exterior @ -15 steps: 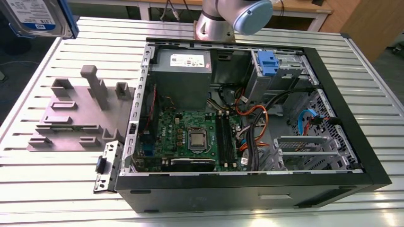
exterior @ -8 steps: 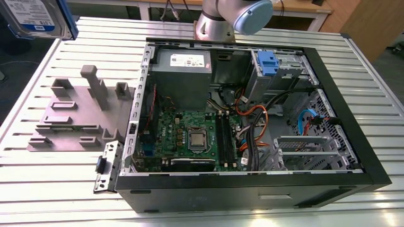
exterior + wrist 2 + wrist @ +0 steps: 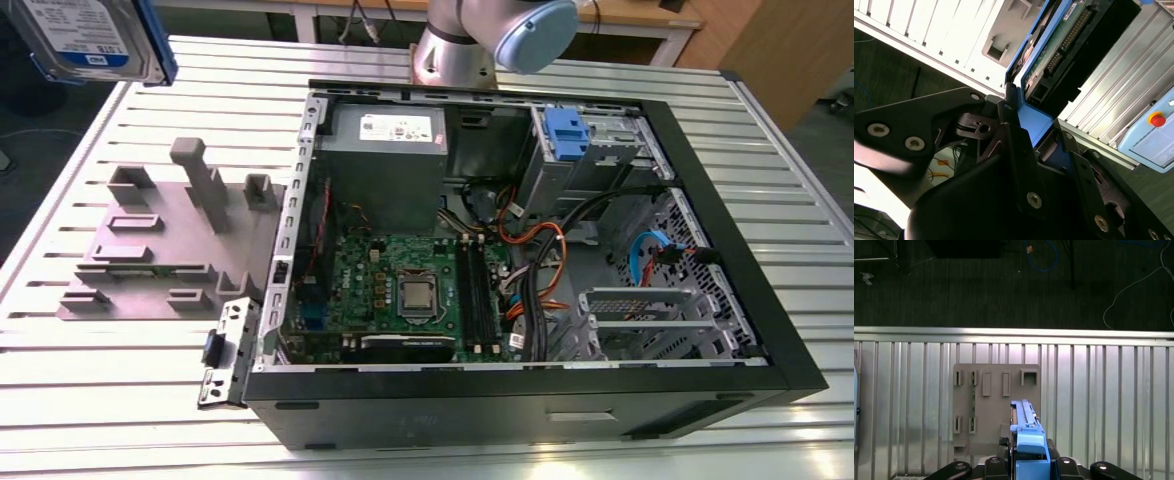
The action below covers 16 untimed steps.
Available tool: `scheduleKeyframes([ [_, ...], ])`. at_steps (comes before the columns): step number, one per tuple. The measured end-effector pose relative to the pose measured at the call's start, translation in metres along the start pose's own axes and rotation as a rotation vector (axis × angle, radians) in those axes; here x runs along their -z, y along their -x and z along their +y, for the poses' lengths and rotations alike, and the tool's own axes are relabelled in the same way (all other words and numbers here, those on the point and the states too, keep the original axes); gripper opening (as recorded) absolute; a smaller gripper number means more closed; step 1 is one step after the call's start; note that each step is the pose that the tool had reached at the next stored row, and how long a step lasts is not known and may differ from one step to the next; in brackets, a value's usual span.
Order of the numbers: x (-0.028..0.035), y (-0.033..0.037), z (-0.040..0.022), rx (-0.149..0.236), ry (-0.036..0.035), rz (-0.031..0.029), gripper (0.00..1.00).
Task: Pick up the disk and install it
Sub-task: 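Pick up the disk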
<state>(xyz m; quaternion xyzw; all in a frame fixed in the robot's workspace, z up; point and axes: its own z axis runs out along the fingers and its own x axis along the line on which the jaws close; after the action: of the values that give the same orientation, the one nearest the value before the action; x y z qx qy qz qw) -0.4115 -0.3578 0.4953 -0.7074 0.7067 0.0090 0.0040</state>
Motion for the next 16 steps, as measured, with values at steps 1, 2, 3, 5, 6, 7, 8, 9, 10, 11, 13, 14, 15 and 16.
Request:
scheduleKeyframes([
  [1,0.0,-0.0001,-0.0001,0.0,0.0,0.0001,0.37],
  [2,0.0001,-0.0007,-0.0002,0.0,0.0001,0.0001,0.37],
  [3,0.0,-0.0016,-0.0002,0.0,0.0001,0.0,0.37],
  [5,0.0001,-0.004,-0.0002,0.0,0.0,0.0,0.37],
  [6,0.0001,-0.0055,-0.0002,0.0,0.0,0.0,0.37],
  [7,0.0001,-0.007,-0.0002,0.0,0.0,0.0,0.37],
  [8,0.0001,-0.0087,-0.0002,0.0,0.0,0.0001,0.37],
  [9,0.0003,-0.01,-0.0002,0.0,0.0002,0.0001,0.37],
  [10,0.0003,-0.0111,-0.0003,0.0,0.0001,0.0001,0.37],
  [11,0.0003,-0.012,-0.0005,0.0,0.0001,0.0001,0.37],
  [13,0.0002,-0.0129,-0.0016,0.0,0.0,0.0,0.37],
  [14,0.0003,-0.0131,-0.0028,0.0,0.0,0.0,0.37],
  [15,0.0003,-0.0133,-0.0042,0.0,0.0,0.0001,0.37],
  [16,0.0003,-0.0134,-0.0057,0.0,-0.0001,0.0,0.37],
])
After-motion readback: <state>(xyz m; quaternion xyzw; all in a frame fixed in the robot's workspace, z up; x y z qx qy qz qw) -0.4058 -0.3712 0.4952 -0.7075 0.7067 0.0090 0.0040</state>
